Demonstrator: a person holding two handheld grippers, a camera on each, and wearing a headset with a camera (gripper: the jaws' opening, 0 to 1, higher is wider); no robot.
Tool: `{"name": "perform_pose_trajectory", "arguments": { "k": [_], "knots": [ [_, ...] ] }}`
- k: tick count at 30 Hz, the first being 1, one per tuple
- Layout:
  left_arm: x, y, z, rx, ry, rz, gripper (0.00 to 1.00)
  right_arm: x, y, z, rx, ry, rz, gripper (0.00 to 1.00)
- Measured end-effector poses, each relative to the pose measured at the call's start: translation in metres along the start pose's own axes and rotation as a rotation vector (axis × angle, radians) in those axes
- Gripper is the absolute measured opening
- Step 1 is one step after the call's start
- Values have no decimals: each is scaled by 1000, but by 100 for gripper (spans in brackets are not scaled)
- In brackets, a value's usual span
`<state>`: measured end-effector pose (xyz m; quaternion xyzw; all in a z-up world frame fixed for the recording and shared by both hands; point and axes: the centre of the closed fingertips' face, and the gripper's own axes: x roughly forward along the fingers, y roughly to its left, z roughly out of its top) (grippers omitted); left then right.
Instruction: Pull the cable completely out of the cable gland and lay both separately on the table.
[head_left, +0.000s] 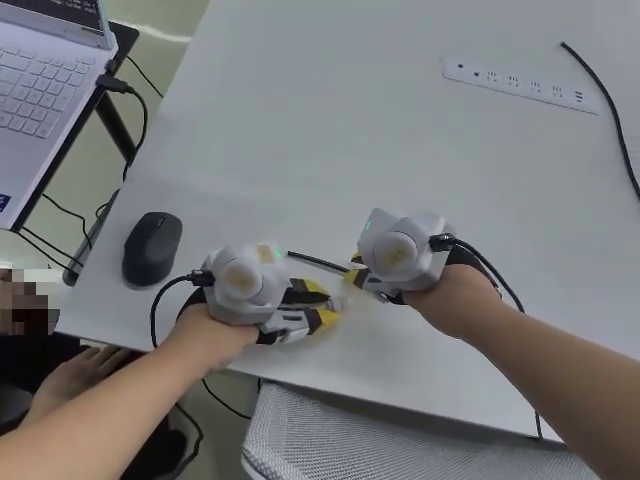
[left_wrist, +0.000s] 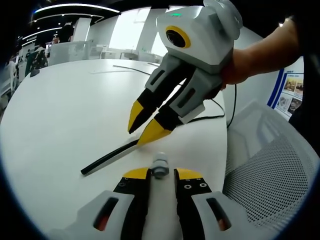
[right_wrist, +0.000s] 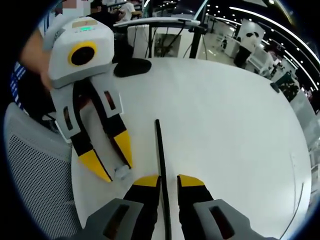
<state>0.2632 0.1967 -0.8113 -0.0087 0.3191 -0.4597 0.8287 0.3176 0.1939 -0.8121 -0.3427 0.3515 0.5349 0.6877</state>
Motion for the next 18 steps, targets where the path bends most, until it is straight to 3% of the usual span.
{"name": "perform_pose_trajectory", "arguments": {
  "k": [7,14,18],
  "knots": [
    [-4,4,2,-27,-12,18,24,-32,-12,-8,79,-40,-32,21],
    [-15,-1,8,-51,-27,17,31,-72,-22,-20,219,-122,-39,39],
    [-26,-7,19,-95,-63,10,36,-98,-25,-18,224,-170,-50,43]
  ]
}}
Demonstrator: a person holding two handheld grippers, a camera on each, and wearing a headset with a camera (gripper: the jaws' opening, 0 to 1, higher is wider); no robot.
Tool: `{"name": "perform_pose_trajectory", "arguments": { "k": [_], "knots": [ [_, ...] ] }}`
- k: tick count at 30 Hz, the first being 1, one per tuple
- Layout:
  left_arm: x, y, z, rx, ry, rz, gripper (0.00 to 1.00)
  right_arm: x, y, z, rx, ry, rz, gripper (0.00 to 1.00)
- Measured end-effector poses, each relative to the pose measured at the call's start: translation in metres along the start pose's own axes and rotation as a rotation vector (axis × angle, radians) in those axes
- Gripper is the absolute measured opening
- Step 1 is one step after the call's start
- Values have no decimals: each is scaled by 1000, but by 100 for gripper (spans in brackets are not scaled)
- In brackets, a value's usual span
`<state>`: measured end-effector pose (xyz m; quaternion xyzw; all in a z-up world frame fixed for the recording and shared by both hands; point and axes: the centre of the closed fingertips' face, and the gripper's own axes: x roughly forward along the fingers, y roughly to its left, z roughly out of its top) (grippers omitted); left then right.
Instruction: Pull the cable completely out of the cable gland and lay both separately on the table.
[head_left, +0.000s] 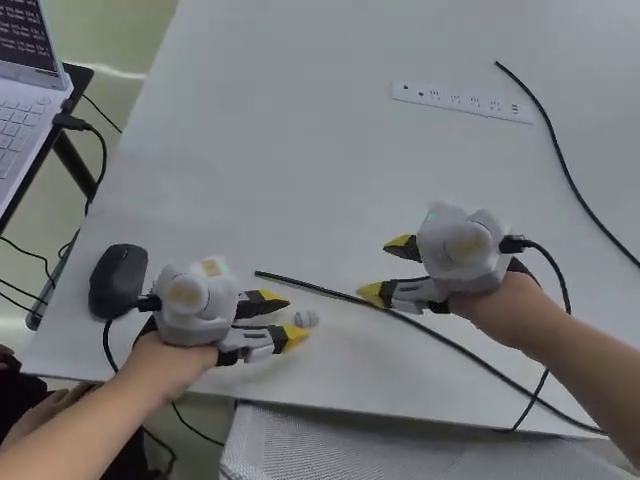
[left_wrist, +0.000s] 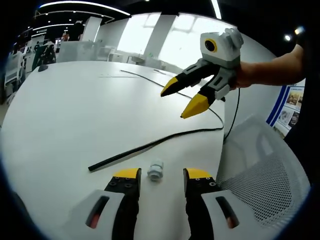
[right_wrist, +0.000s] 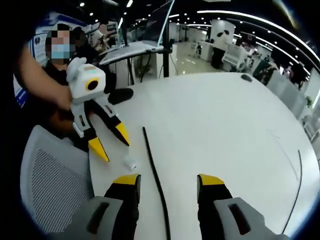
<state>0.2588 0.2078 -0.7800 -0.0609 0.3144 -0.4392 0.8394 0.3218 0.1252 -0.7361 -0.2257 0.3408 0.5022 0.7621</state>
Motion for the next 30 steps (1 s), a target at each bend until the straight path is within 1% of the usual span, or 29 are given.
{"name": "perform_pose_trajectory", "arguments": {
  "k": [1,2,3,4,5,6,7,10,11,13,15,17,18,19,20,21,22,24,26,27,28,30],
  "knots": [
    [-2,-3,3,-2,-5,-3,37,-5,-1,1,2,-5,1,44],
    [-5,-5,7,2,-15,-4,38,-14,-1,4,8,-32,0,46],
    [-8,-8,9,0,-18,-3,39,-24,-3,6,20,-55,-11,48],
    [-11,-11,13,-8,-25,-6,40,-27,-4,7,30,-64,-15,50],
    [-13,-13,15,-12,-31,-9,41,-36,-3,10,73,-95,-13,51],
    [-15,-16,18,-12,-35,-7,41,-43,-3,11,97,-115,-11,52],
    [-16,-18,19,-15,-38,-8,42,-53,-4,12,122,-136,-22,53],
    [-20,-31,28,-17,-49,-24,46,-71,-3,10,161,-175,-23,57],
    [-20,-32,30,-18,-51,-25,48,-76,-2,9,171,-183,-25,58],
    [-24,-39,38,-32,-67,-37,51,-89,-2,5,194,-203,-39,59],
    [-29,-42,45,-30,-76,-26,53,-96,-1,4,225,-228,-49,60],
    [-34,-45,50,-36,-77,-28,53,-105,-2,3,267,-272,-63,62],
    [-37,-48,53,-36,-77,-28,54,-110,0,2,291,-294,-61,65],
    [-39,-50,56,-35,-76,-28,54,-114,0,-1,296,-304,-67,68],
    [-41,-52,58,-28,-69,-29,54,-119,2,-5,303,-312,-60,70],
    [-42,-52,58,-22,-66,-27,54,-121,2,-6,303,-313,-59,73],
    [-44,-52,60,-5,-61,-20,54,-127,3,-11,301,-312,-66,74],
    [-48,-53,65,-6,-65,-14,55,-138,3,-19,307,-327,-73,76],
    [-50,-54,70,-1,-70,-8,57,-144,1,-27,318,-328,-83,77],
    [-52,-54,73,15,-71,2,58,-149,0,-32,373,-340,-88,77],
    [-53,-54,74,17,-68,5,58,-154,1,-29,422,-380,-95,77],
    [-55,-56,76,9,-66,17,60,-162,0,-31,461,-411,-102,77]
  ]
}}
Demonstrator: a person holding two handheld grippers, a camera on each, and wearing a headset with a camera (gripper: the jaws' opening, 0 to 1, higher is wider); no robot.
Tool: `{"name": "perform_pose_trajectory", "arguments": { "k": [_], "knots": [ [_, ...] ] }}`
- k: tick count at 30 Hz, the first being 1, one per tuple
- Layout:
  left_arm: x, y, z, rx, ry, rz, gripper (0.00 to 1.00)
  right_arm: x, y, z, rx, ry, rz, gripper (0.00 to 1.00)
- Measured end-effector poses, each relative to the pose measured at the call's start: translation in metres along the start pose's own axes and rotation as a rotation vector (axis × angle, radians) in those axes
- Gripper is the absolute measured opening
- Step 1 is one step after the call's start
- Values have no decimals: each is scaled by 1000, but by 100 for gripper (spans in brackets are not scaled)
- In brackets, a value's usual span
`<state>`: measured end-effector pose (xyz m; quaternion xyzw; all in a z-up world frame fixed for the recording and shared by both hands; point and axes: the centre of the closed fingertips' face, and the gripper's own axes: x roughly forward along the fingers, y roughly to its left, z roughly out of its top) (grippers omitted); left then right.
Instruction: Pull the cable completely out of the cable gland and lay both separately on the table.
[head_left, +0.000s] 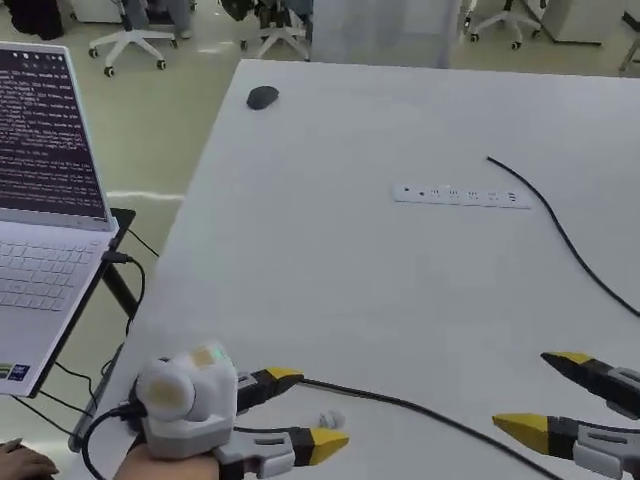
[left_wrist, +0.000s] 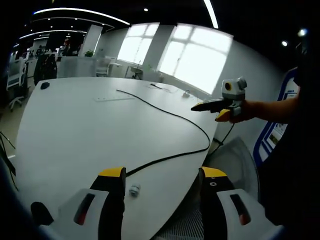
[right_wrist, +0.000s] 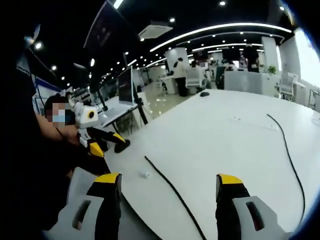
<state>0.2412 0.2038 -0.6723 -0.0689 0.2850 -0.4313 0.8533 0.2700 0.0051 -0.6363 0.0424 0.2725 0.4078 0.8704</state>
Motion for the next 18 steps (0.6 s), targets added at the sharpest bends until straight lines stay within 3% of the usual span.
{"name": "perform_pose_trajectory", "arguments": {
  "k": [3,9,14,18],
  "knots": [
    [-3,-5,8,-31,-34,3,63,-11,-2,3,45,-47,-1,77],
    [-4,-8,8,-9,-36,37,74,-25,-7,-15,18,-20,8,82],
    [-6,-9,1,-18,-18,56,74,-29,-13,-29,-11,36,23,83],
    [-6,-9,-3,-24,-7,72,80,-26,-10,-35,-21,63,73,94]
  ]
}}
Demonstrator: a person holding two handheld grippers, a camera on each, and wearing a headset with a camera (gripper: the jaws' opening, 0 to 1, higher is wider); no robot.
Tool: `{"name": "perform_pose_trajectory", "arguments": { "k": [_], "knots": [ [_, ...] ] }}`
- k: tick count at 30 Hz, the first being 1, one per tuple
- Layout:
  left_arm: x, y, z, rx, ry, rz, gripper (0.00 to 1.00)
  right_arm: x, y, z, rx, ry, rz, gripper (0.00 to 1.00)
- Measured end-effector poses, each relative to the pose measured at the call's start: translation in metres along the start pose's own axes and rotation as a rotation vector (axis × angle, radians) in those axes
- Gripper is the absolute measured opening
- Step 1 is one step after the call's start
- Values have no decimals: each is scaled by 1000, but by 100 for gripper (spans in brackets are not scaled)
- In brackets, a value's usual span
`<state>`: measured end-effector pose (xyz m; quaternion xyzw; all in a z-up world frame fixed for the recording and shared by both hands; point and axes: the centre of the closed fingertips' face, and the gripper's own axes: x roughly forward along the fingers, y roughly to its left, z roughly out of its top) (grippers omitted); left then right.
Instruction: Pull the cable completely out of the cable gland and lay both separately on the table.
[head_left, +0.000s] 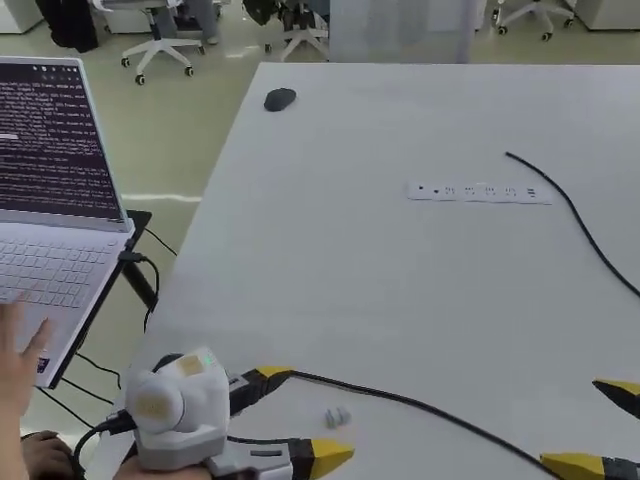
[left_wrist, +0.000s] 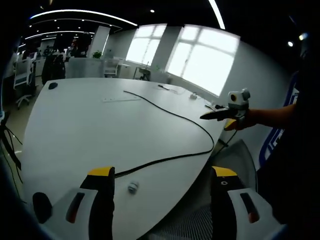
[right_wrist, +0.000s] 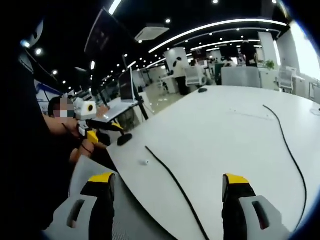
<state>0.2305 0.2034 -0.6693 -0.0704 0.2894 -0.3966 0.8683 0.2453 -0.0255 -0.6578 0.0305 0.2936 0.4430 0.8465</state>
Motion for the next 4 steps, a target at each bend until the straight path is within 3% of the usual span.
{"name": "perform_pose_trajectory", "arguments": {
  "k": [1,4],
  "knots": [
    [0,0,-1,-6,1,-1,81,2,-1,-1,-12,4,-11,99],
    [0,2,-1,-7,-6,9,84,3,4,-4,-10,7,22,99]
  ]
}}
